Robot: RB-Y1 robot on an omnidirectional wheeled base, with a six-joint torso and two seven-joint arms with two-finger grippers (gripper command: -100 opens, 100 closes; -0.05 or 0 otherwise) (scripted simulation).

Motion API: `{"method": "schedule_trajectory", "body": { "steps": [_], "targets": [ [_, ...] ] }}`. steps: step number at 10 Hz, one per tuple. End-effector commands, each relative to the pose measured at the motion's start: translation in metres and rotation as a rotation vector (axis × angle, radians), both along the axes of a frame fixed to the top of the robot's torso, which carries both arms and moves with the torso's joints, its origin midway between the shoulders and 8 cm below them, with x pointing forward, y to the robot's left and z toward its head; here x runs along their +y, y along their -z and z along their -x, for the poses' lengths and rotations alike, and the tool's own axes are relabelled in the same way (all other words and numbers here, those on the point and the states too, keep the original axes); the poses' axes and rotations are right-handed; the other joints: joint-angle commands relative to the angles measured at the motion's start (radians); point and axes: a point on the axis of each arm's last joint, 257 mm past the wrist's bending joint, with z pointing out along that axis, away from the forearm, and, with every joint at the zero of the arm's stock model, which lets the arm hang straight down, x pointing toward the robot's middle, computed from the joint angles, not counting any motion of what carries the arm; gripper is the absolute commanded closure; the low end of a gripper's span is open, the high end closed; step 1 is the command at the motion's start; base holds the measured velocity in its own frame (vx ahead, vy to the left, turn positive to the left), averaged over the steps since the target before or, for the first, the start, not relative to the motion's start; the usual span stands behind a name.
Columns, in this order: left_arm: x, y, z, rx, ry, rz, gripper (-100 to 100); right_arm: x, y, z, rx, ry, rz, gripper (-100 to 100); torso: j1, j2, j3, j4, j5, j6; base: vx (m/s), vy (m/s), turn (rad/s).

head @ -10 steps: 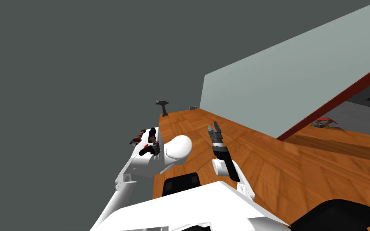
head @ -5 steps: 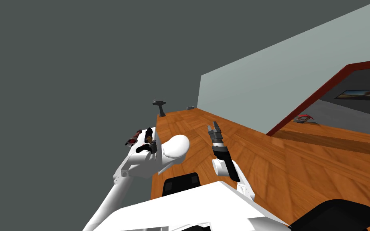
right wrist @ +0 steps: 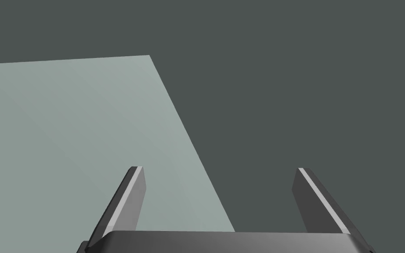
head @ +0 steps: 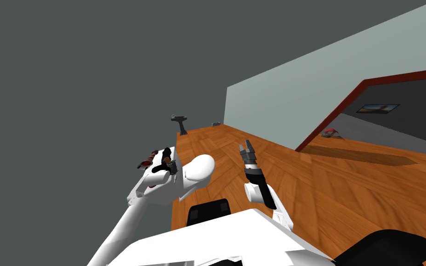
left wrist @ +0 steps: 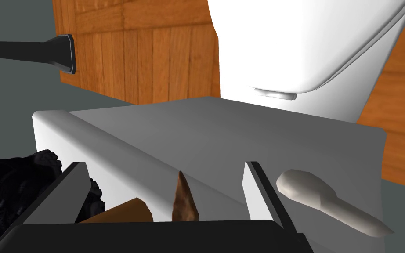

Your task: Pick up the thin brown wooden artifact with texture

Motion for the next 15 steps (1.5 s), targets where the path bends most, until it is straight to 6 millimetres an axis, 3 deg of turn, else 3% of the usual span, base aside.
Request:
{"method": "schedule_trajectory", "body": {
  "steps": [1, 2, 3, 7, 8, 9, 11, 12, 15],
  "targets": [
    [0.009, 0.002, -0.003, -0.001, -0.013, 0.004, -100, 0.000, 0.000, 0.000, 0.000, 0.000, 0.000, 0, 0.000, 0.000, 0.000, 0.000, 0.000, 0.000, -0.038, -0.033, -0.062],
    [0.006, 0.001, -0.002, 0.000, -0.009, 0.003, -100, 0.000, 0.000, 0.000, 0.000, 0.000, 0.000, 0, 0.001, 0.000, 0.000, 0.000, 0.000, -0.001, -0.015, -0.011, -0.001],
    [0.007, 0.001, -0.002, 0.000, -0.010, 0.003, 100, 0.000, 0.000, 0.000, 0.000, 0.000, 0.000, 0, 0.002, -0.001, -0.001, 0.000, 0.000, -0.001, 0.000, 0.000, 0.000],
    [0.007, 0.000, -0.002, -0.001, -0.009, 0.003, 100, 0.000, 0.000, 0.000, 0.000, 0.000, 0.000, 0, 0.003, -0.003, -0.002, -0.001, 0.001, -0.001, 0.000, 0.000, 0.000],
    [0.007, 0.000, -0.002, -0.001, -0.009, 0.003, 0, 0.000, 0.000, 0.000, 0.000, 0.000, 0.000, 0, 0.003, -0.003, -0.002, -0.001, 0.001, -0.001, 0.000, 0.000, 0.000],
    [-0.007, 0.004, 0.004, 0.005, 0.011, -0.003, 100, 0.000, 0.000, 0.000, 0.000, 0.000, 0.000, 0, 0.003, -0.003, -0.002, -0.001, 0.001, -0.001, 0.033, 0.036, 0.136],
    [-0.037, 0.010, 0.019, 0.023, 0.053, -0.012, 100, 0.000, 0.000, 0.000, 0.000, 0.000, 0.000, 0, 0.006, -0.006, -0.004, -0.001, 0.001, -0.002, 0.093, 0.065, 0.215],
    [-0.039, 0.005, 0.018, 0.013, 0.056, -0.012, 100, 0.000, 0.000, 0.000, 0.000, 0.000, 0.000, 0, 0.008, -0.008, -0.005, -0.003, 0.002, -0.002, 0.076, 0.053, 0.033],
    [-0.083, 0.010, 0.042, 0.031, 0.110, -0.015, 100, 0.000, 0.000, 0.000, 0.000, 0.000, 0.000, 0, 0.007, -0.008, -0.005, -0.003, 0.002, -0.002, 0.078, 0.059, 0.164]
  ]
}}
